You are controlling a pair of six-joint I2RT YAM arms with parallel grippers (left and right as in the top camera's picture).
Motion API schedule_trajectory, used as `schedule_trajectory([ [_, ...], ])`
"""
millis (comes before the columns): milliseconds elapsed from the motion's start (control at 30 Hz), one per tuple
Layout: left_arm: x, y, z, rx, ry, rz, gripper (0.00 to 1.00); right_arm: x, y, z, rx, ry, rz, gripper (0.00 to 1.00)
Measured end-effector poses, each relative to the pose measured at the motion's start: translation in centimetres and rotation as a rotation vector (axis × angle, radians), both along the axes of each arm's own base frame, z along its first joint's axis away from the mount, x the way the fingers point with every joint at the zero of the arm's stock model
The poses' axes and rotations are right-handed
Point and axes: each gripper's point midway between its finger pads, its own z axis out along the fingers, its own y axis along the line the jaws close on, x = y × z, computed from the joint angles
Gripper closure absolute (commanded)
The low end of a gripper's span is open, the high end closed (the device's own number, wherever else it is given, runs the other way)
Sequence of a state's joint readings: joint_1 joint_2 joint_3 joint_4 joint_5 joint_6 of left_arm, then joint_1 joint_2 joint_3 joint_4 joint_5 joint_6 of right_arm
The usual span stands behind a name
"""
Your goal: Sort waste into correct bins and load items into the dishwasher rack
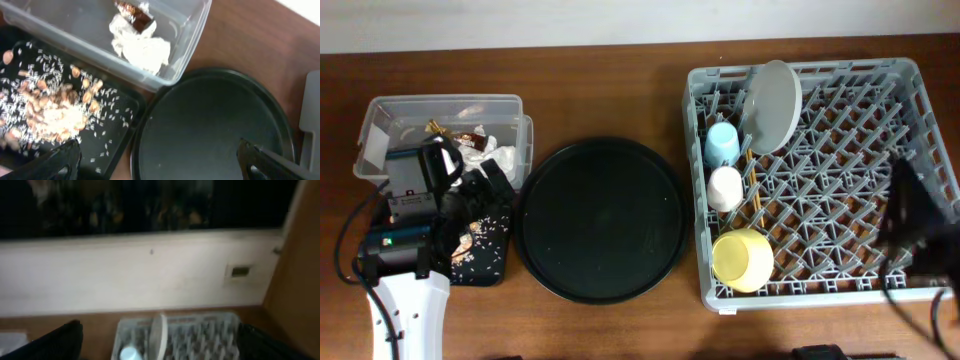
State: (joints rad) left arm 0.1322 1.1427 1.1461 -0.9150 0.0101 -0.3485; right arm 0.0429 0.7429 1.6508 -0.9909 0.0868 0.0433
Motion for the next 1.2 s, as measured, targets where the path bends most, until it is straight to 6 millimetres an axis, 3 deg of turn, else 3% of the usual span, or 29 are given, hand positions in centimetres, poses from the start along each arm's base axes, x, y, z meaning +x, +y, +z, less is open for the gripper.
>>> schedule_trajectory([
  [67,0.2,0.0,0.1,0.001,-0.007,0.0,0.01,-2.4,-0.5,-7.1,-0.001,0.073,-0.026,0.02],
  [133,0.1,0.0,0.0,0.001,-0.002,0.0,0.01,-2.6,-0.4,-11.8,0.001,0.048,-0.018,0.02],
  [167,0.1,0.0,0.0,0.0,-0.001,0.0,0.01,-1.9,0.0,-15.5,0.004,0.043,0.0,0.02],
  [367,0.1,0.0,0.0,0.001,-0.004,0.0,0.01,4.5,0.6,-22.7,0.109,-0.214,0.037,0.02],
  [533,0.1,0.0,0.0,0.001,-0.004,0.0,0.01,7.1,0.6,-32.2,0.125,-0.06,0.029,0.02],
  [667,0.1,0.0,0.0,0.001,-0.004,0.0,0.01,7.2,0.6,-34.4,0.124,-0.006,0.026,0.02],
  [1200,0.1,0.0,0.0,0.001,-0.004,0.0,0.01,7.2,0.6,-34.4,0.083,-0.006,0.032,0.02],
])
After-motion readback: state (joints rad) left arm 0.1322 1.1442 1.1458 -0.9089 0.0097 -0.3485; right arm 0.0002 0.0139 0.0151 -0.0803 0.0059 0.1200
